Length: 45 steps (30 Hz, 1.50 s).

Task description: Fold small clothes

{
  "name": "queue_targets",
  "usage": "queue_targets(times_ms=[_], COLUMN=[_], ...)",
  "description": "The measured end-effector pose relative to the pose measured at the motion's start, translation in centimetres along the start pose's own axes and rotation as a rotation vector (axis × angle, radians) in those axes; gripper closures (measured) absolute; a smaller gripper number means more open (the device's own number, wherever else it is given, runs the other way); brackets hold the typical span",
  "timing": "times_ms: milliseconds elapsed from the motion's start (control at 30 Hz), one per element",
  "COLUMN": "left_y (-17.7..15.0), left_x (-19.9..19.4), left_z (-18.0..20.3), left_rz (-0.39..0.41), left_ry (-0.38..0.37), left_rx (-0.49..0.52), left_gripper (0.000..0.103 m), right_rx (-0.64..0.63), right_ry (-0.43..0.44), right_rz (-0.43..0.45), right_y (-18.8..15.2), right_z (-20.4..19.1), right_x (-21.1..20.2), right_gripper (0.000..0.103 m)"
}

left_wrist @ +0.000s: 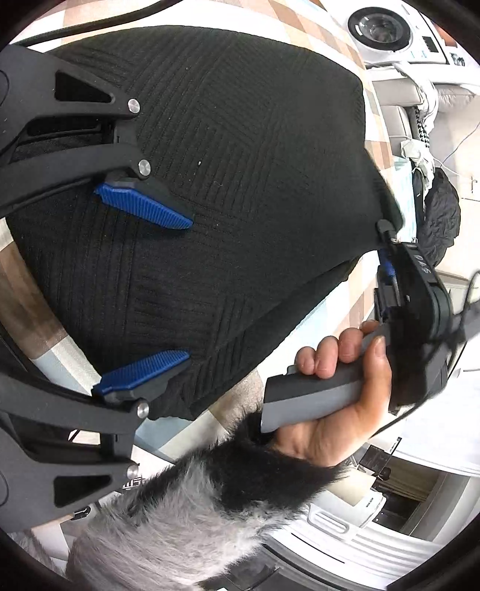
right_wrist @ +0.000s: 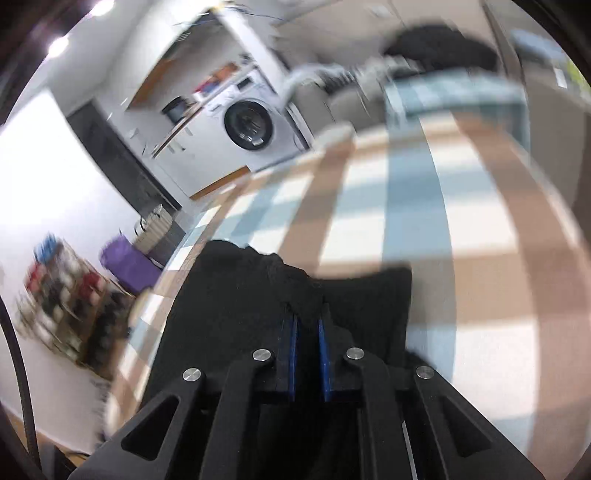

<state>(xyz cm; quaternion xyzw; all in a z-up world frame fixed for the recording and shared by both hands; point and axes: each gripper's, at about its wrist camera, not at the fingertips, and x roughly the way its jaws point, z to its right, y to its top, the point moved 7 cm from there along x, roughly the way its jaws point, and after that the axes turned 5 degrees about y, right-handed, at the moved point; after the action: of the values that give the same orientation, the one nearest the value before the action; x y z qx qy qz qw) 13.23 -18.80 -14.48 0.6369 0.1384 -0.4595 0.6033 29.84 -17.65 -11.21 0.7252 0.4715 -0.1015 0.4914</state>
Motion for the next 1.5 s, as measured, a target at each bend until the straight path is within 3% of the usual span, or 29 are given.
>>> queue_targets(times_ms=[67,133,267,400,533,633,767,900,1000,1100,1167,1267,1333,1500], left_y=[0.0,0.0,0.0,-0.3,-0.4,-0.3,0.2,0.7,0.6,0.2,-0.2,-1.0,-1.7,-3.1], left_x=[0.0,-0.1,-0.1,-0.3,-0.4,-0.7,-2.5,-5.1,-5.9,-6.2,-6.8,-7.7,-7.9,-8.5], left_z=[0.1,0.2,0.3,0.2,0.1,-0.3,-1.3,-3.0,-5.1,-7.5,-9.3,-12.4,-14.1,-16.3], left_rz=[0.004,0.008,0.008,0.011,0.008,0.007,0.022,0.084,0.098,0.094,0.098,0.101,0.095,0.085], left_ry=[0.0,0.0,0.0,0.001,-0.008,-0.014,-0.017,0.003,0.052,0.108,0.149,0.182,0.211,0.226], left_rx=[0.003,0.007,0.005,0.004,-0.007,-0.021,-0.066,-0.092,-0.118,-0.168,-0.19,-0.25,-0.284,-0.319], left_gripper=[0.037,0.037,0.037,0.037,0.037,0.037,0.037,0.037,0.037,0.037,0.037,0.037,0.037,0.037], right_rx=[0.043,0.105,0.149,0.152,0.247,0.262,0.184,0.147,0.123,0.055,0.001,-0.024,0.013,0.078], right_ry=[-0.046,-0.019,0.039,0.01,0.042,0.032,0.018,0.107,0.1,0.075,0.076,0.003,-0.004,0.129], right_rz=[-0.083,-0.126,-0.078,-0.073,-0.081,-0.1,-0.085,-0.142,-0.192,-0.148,-0.075,-0.112,-0.163,-0.155], right_y=[-1.1,-1.6,-1.1,-1.0,-0.1,0.0,-1.1,-5.8,-9.0,-9.1,-8.4,-9.1,-10.3,-13.7], right_z=[1.3,4.2,5.9,6.4,8.3,7.9,5.5,2.1,1.1,0.5,-0.5,0.2,0.9,-0.2], right_x=[1.8,2.2,-0.5,0.2,0.9,0.1,-3.4,-5.9,-5.6,-6.0,-7.6,-7.3,-6.6,-9.6], right_gripper=[0.094,0.091,0.082,0.089,0.09,0.083,0.078,0.077,0.077,0.093,0.095,0.095,0.09,0.074])
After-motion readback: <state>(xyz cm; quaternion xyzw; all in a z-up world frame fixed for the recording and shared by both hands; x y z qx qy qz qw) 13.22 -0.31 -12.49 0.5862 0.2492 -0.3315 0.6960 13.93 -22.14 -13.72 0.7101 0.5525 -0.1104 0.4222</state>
